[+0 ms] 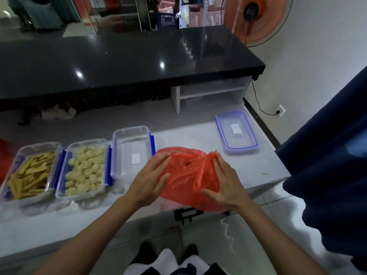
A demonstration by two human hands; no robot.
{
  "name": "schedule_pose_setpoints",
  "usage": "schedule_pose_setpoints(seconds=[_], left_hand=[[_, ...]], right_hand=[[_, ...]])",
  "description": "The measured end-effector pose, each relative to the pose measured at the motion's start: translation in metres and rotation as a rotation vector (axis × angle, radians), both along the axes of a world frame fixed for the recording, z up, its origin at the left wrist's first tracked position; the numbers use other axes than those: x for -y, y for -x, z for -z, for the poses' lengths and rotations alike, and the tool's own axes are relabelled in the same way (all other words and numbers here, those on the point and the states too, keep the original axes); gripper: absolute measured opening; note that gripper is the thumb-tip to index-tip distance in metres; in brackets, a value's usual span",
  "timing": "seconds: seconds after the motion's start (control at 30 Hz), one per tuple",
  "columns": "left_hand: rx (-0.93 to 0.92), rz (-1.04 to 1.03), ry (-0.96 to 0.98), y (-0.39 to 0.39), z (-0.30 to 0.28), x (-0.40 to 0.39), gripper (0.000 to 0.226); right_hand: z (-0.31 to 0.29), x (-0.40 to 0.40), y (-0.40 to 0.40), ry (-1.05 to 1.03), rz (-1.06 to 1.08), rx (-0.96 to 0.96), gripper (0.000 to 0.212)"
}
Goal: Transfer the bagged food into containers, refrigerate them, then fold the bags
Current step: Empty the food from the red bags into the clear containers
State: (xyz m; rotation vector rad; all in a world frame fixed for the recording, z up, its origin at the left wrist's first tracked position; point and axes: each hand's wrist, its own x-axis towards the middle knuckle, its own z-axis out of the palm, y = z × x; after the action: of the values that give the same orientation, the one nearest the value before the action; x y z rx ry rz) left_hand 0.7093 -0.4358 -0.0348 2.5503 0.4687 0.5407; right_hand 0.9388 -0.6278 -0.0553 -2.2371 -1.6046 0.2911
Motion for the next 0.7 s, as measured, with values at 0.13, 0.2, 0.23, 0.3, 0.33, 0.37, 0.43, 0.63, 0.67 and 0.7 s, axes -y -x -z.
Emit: schedule_pose_setpoints(seconds=[0.13,0.2,0.23,0.3,0.33,0.37,0.43,0.63,0.67,0.7], left_hand=[[-0.139,-0.028,-0.003,-0.002,0.019,0.002,0.070],[-0.218,-0.029,-0.080,-0.007,0.029,0.004,0.077],[-0.249,-0.013,-0.129,-0.011,0.034,0.005,0.077],[-0.311,0.020,-0.194,-0.019,0.041,0.006,0.076],[-0.351,0.021,-0.205,-0.023,0.044,0.006,0.077],[-0.398,0.015,-0.208,-0.027,0.047,0.006,0.078],[-0.477,-0.008,-0.193,-0.037,0.051,0.005,0.082],[-0.573,-0.162,-0.061,-0.066,0.044,0.008,0.087],[-0.573,-0.188,-0.039,-0.069,0.043,0.008,0.087],[-0.577,-0.209,-0.020,-0.071,0.043,0.007,0.088]], right_hand=[[0.024,-0.002,-0.020,0.057,0.082,0.102,0.108],[0.023,-0.007,-0.028,0.010,0.190,0.091,0.098],[0.022,-0.010,-0.030,-0.006,0.224,0.077,0.094],[0.024,-0.013,-0.028,0.010,0.190,0.064,0.090],[0.027,-0.014,-0.026,0.030,0.141,0.058,0.090],[0.031,-0.014,-0.025,0.056,0.091,0.043,0.092],[0.038,-0.013,-0.022,0.104,0.025,0.003,0.100],[0.034,-0.030,-0.026,0.082,0.108,-0.142,0.100],[0.032,-0.034,-0.024,0.052,0.124,-0.151,0.096],[0.030,-0.037,-0.022,0.035,0.130,-0.145,0.091]])
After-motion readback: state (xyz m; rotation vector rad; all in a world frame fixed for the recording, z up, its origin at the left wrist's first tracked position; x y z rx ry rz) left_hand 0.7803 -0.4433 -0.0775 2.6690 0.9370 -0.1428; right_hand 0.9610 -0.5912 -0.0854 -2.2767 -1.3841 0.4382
